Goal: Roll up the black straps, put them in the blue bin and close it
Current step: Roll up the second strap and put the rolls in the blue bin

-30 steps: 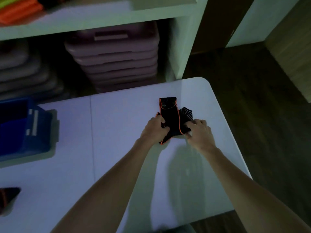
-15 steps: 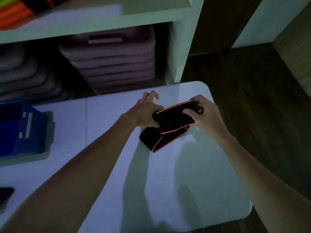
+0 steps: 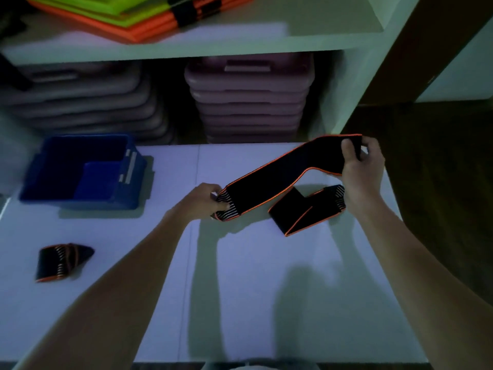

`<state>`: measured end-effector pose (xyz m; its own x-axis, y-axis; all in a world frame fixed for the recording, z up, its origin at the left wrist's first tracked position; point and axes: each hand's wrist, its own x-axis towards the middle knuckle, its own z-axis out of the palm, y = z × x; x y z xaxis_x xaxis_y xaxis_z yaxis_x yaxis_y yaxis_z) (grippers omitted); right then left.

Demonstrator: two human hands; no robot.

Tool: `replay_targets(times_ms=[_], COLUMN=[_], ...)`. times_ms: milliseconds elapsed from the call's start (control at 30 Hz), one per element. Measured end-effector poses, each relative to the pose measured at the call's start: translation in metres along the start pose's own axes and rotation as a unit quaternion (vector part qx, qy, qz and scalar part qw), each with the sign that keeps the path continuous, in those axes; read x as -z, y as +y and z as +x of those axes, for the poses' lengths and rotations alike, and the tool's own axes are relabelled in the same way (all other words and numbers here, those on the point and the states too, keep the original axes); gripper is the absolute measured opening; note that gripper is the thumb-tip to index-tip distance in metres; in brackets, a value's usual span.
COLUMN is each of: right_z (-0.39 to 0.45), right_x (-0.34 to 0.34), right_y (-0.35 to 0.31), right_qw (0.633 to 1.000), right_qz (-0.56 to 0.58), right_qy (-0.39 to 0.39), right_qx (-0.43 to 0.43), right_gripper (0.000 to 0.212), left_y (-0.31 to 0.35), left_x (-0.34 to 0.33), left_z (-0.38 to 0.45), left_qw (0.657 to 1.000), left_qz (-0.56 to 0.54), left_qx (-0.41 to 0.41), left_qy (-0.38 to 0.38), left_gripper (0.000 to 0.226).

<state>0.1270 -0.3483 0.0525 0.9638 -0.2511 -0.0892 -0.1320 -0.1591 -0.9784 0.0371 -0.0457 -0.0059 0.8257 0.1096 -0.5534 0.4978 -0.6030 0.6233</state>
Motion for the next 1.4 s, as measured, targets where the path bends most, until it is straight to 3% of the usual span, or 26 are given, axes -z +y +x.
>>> replay_targets(times_ms=[133, 233, 300, 367, 433, 500, 567, 633, 700, 800, 900, 967, 1033, 1133, 1400], right_z=[-0.035, -0.082, -0.118, -0.15, -0.179, -0.201, -0.216, -0.222, -0.224, -0.231, -0.239, -0.239, -0.237, -0.24, -0.244], right_x=[-0.011, -0.017, -0.017, -0.016, -0.016, -0.016, -0.013, -0.011, -0.012, -0.018, -0.022, -0.02, -0.017, -0.02, -0.022], right_y=[0.037, 0.067, 0.093, 0.118, 0.131, 0.139, 0.147, 0.149, 0.147, 0.143, 0.149, 0.155, 0.16, 0.163, 0.157], right_qw=[0.991, 0.972, 0.946, 0.924, 0.914, 0.902, 0.893, 0.882, 0.872, 0.823, 0.793, 0.778, 0.779, 0.795, 0.786], right_qz=[-0.103, -0.175, -0.217, -0.244, -0.207, -0.183, -0.23, -0.285, -0.26, -0.261, -0.308, -0.374, -0.442, -0.437, -0.453], right_qy=[-0.036, -0.087, -0.124, -0.147, -0.168, -0.19, -0.222, -0.255, -0.29, -0.378, -0.435, -0.455, -0.427, -0.411, -0.418], right_qx=[-0.076, -0.131, -0.206, -0.254, -0.307, -0.34, -0.317, -0.277, -0.297, -0.336, -0.297, -0.217, -0.127, -0.088, -0.052], right_gripper=[0.022, 0.01, 0.006, 0.018, 0.023, 0.023, 0.018, 0.021, 0.026, 0.037, 0.039, 0.039, 0.042, 0.044, 0.04], left_y=[-0.05, -0.073, -0.079, -0.08, -0.081, -0.087, -0.1, -0.112, -0.117, -0.115, -0.112, -0.115, -0.119, -0.121, -0.108], left_x=[0.009, 0.006, 0.0, -0.007, -0.016, -0.026, -0.04, -0.06, -0.083, -0.114, -0.131, -0.134, -0.134, -0.13, -0.114], left_z=[-0.014, -0.017, -0.016, -0.018, -0.023, -0.029, -0.038, -0.05, -0.064, -0.083, -0.094, -0.096, -0.094, -0.089, -0.079], left_qw=[0.984, 0.952, 0.932, 0.909, 0.905, 0.92, 0.937, 0.95, 0.968, 0.99, 0.987, 0.975, 0.964, 0.958, 0.948], left_qz=[-0.08, -0.183, -0.238, -0.303, -0.328, -0.304, -0.244, -0.163, -0.111, 0.025, 0.129, 0.206, 0.255, 0.281, 0.316], left_qx=[0.107, 0.168, 0.17, 0.148, 0.098, 0.042, 0.029, 0.052, 0.044, -0.013, -0.033, -0.035, -0.038, -0.046, -0.047], left_qy=[0.116, 0.176, 0.211, 0.243, 0.254, 0.243, 0.247, 0.261, 0.222, 0.137, 0.095, 0.076, 0.056, 0.043, 0.008], left_gripper=[0.009, 0.011, 0.016, 0.026, 0.038, 0.057, 0.065, 0.052, 0.034, 0.041, 0.072, 0.089, 0.099, 0.104, 0.102])
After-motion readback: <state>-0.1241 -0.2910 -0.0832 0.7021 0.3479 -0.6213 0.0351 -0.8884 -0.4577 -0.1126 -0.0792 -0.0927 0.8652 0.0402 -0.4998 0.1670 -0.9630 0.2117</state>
